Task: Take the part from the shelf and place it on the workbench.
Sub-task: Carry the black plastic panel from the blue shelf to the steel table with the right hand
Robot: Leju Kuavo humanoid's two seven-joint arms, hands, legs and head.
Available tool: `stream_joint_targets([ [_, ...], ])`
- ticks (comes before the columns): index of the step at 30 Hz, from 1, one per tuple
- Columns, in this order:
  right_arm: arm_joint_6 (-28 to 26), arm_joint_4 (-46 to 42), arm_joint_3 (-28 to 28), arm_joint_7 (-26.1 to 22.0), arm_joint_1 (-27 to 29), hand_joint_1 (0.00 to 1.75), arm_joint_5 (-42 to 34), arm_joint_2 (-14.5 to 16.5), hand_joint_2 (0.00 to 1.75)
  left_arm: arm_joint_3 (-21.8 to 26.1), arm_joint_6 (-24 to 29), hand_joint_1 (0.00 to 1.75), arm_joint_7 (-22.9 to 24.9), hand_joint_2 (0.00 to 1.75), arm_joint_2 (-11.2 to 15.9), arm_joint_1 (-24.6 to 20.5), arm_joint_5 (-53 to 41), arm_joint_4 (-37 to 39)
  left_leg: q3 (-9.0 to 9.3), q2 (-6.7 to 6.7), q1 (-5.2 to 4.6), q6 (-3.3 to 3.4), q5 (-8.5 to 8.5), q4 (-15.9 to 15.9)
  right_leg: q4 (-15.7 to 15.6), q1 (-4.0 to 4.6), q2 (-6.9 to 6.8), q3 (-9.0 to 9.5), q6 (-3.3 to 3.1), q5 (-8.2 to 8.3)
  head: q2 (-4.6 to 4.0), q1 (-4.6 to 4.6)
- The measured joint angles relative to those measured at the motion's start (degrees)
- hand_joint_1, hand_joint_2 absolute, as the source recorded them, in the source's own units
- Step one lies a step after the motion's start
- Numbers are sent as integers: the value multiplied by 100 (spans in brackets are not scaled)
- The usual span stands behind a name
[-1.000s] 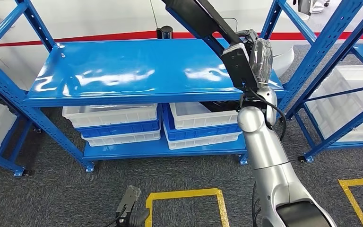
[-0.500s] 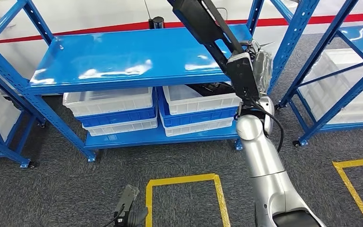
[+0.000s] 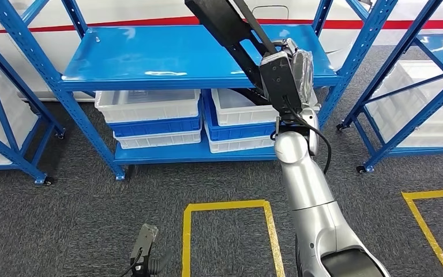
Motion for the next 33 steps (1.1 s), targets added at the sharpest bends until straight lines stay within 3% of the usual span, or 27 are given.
stream_joint_targets([
  [1, 9, 21, 0, -1, -1, 175, -17, 1, 175, 17, 7, 0, -8, 175, 1, 8, 0, 0, -105, 1, -12, 5, 80, 3, 349, 2, 1, -48, 26, -120, 0, 9],
  [2, 21, 41, -1, -2, -2, 175, -31, 1, 175, 29, 18, 0, -12, 175, 2, 15, 0, 0, -206, 2, -25, 4, 158, 6, 524, 4, 1, -5, 70, -124, 0, 13],
  [3, 36, 58, -2, -2, -5, 175, -39, 3, 175, 43, 29, 0, -14, 175, 3, 20, -1, 0, -300, 2, -38, 1, 232, 8, 481, 8, 1, 144, 114, -42, 0, 19],
  [4, 49, 72, -3, -2, -13, 175, -43, 8, 175, 54, 38, 0, -15, 175, 3, 23, -1, -1, -383, 1, -51, -8, 304, 10, 224, 19, 1, 402, 134, 58, 0, 22],
  [5, 61, 80, -4, -2, -26, 175, -45, 20, 175, 63, 46, 0, -15, 175, 2, 25, -2, -3, -453, -1, -63, -22, 370, 15, -190, 42, 0, 753, 110, 98, 0, 24],
  [7, 77, 90, -3, -5, -63, 175, -45, 62, 175, 79, 54, 0, -20, 175, -1, 33, -9, -10, -545, 6, -86, -68, 504, 11, -1059, 96, -7, 1374, 8, 6, 0, 12],
  [8, 84, 97, -3, -10, -80, 175, -46, 79, 175, 87, 56, 0, -25, 175, -1, 43, -16, -14, -565, 13, -86, -97, 571, -4, -1309, 121, -8, 1522, -32, -46, 0, 4],
  [9, 89, 105, -4, -15, -89, 175, -46, 87, 175, 99, 54, 0, -31, 175, 0, 57, -25, -15, -576, 19, -83, -128, 640, -30, -1419, 134, -7, 1543, -56, -47, 0, -1],
  [10, 94, 121, -5, -19, -91, 175, -49, 86, 175, 111, 50, 0, -38, 175, 3, 78, -32, -15, -591, 17, -74, -159, 691, -58, -1416, 122, -8, 1486, -78, 16, 0, 3],
  [11, 98, 135, -8, -21, -95, 175, -51, 84, 175, 122, 44, 0, -43, 175, 5, 103, -39, -15, -628, 6, -68, -194, 633, -32, -1437, 102, -10, 1449, -119, 78, 0, 14],
  [12, 103, 150, -10, -22, -95, 175, -54, 83, 175, 131, 34, 0, -46, 175, 8, 128, -48, -15, -684, -4, -59, -233, 466, 74, -1449, 80, -16, 1399, -164, 155, 0, 4],
  [13, 107, 166, -14, -23, -96, 175, -55, 82, 175, 136, 23, 0, -47, 175, 14, 146, -60, -15, -764, -11, -42, -276, 193, 296, -1455, 57, -21, 1332, -196, 239, 0, -12],
  [15, 110, 191, -22, -27, -98, 175, -55, 78, 175, 140, -4, 0, -36, 175, 23, 164, -90, -15, -943, -10, 7, -357, -390, 1013, -1442, 58, -22, 1162, -216, 390, 0, -58],
  [16, 111, 208, -27, -29, -98, 175, -52, 71, 175, 141, -13, 0, -25, 175, 26, 167, -103, -15, -999, -8, 31, -387, -525, 1360, -1431, 58, -22, 1066, -207, 458, 0, -63],
  [18, 111, 238, -35, -29, -97, 175, -39, 54, 175, 141, -20, 0, 2, 175, 28, 169, -127, -15, -881, -6, 71, -418, -407, 1602, -1396, 53, -21, 879, -175, 580, 0, -68],
  [20, 111, 252, -44, -30, -97, 175, -23, 34, 175, 142, -25, 0, 20, 175, 29, 165, -152, -21, -384, -9, 94, -413, -193, 1084, -1355, 45, -18, 729, -122, 677, 0, -73],
  [22, 109, 250, -58, -30, -103, 175, -16, 20, 175, 142, -41, 0, 31, 175, 27, 157, -171, -38, 135, -32, 74, -371, -272, 367, -1339, 45, -20, 648, -41, 759, 0, -65],
  [23, 108, 249, -63, -29, -107, 175, -16, 14, 175, 142, -53, 0, 38, 175, 26, 154, -183, -46, 256, -46, 51, -337, -342, 164, -1345, 42, -25, 629, 2, 803, 0, -60],
  [26, 102, 250, -90, -28, -107, 175, -14, -31, 175, 143, -98, 0, 70, 175, 17, 149, -209, -50, 239, -36, 18, -189, -241, 31, -1355, 23, -20, 555, 108, 875, 0, -57],
  [28, 90, 252, -129, -22, -101, 175, -11, -96, 175, 144, -126, 0, 86, 175, -4, 138, -232, -50, 151, -11, 37, -79, -115, -27, -1025, 22, -1, 382, 86, 601, 0, -21],
  [30, 69, 251, -164, -14, -81, 175, -8, -169, 175, 144, -160, 0, 101, 175, -25, 131, -267, -50, 22, -5, 28, -28, -18, -35, -229, 19, 5, 111, 42, 139, 0, 25],
  [31, 60, 249, -180, -10, -55, 175, -6, -206, 175, 143, -187, 0, 110, 175, -34, 131, -280, -50, -41, -4, 20, -24, 25, -34, 162, 19, 5, 9, 52, -14, 0, 34],
  [32, 52, 243, -197, -3, -19, 175, -5, -244, 175, 143, -217, 0, 118, 175, -40, 130, -286, -50, -94, -3, 14, -25, 65, -33, 394, 19, 5, -12, 82, -68, 0, 37],
  [33, 49, 231, -217, 4, 25, 175, -5, -280, 175, 143, -243, 0, 123, 175, -46, 128, -286, -50, -136, -3, 10, -30, 101, -31, 390, 19, 5, 81, 121, -29, 0, 43],
])
